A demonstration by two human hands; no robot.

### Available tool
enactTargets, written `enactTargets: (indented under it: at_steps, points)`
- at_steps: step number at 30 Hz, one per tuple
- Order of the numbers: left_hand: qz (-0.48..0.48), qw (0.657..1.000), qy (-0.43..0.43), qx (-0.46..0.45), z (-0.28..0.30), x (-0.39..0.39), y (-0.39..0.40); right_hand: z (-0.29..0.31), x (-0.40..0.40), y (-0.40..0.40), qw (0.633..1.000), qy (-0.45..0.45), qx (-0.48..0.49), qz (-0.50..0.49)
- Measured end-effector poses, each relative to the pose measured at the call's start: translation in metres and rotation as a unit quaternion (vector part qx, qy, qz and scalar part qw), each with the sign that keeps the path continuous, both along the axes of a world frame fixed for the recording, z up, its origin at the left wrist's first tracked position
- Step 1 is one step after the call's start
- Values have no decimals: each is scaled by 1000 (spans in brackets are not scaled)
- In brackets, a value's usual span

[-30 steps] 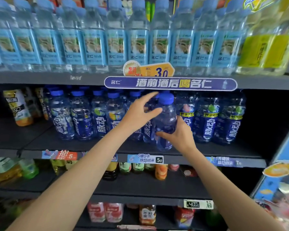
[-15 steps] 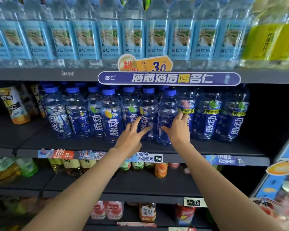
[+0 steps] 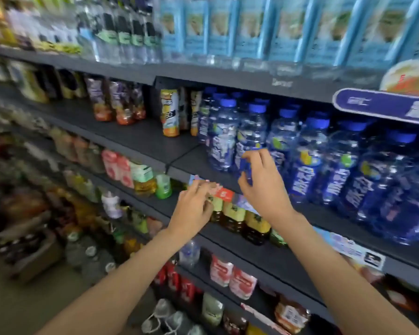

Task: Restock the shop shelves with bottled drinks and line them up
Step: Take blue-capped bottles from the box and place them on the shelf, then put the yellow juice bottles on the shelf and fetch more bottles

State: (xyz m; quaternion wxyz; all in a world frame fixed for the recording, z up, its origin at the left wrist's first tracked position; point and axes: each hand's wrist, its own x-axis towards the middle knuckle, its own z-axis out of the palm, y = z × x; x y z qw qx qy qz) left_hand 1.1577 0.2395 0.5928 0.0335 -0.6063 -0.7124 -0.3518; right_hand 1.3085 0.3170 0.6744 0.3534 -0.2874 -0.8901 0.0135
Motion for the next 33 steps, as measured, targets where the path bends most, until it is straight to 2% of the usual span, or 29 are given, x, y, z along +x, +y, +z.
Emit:
enactTargets:
  at_steps: [4, 6, 8, 12, 18, 25, 33]
  points:
    - [97, 987, -81, -100, -30, -98, -82, -28, -119, -40, 983, -130, -42, 123]
    - [120, 972, -120, -165, -51, -149, -133, -45, -187, -70, 947, -245, -69, 195]
    - [156, 956, -141, -203, -75, -204, -188, -64, -254, -104, 908, -319, -106, 251]
    - [280, 907, -204, -239, -102, -322, -294, -109, -380, -157, 881, -350, -159, 277]
    - [353, 860, -233, -287, -104, -465, -396, -147, -533, -203, 824, -443, -213, 283]
    - [382, 823, -309, -286, -144, -596, -438, -207, -706, -212, 796, -486, -251, 259]
    - [423, 766, -357, -328, -205, -802, -459, -312, -936, -215, 754, -516, -305, 271]
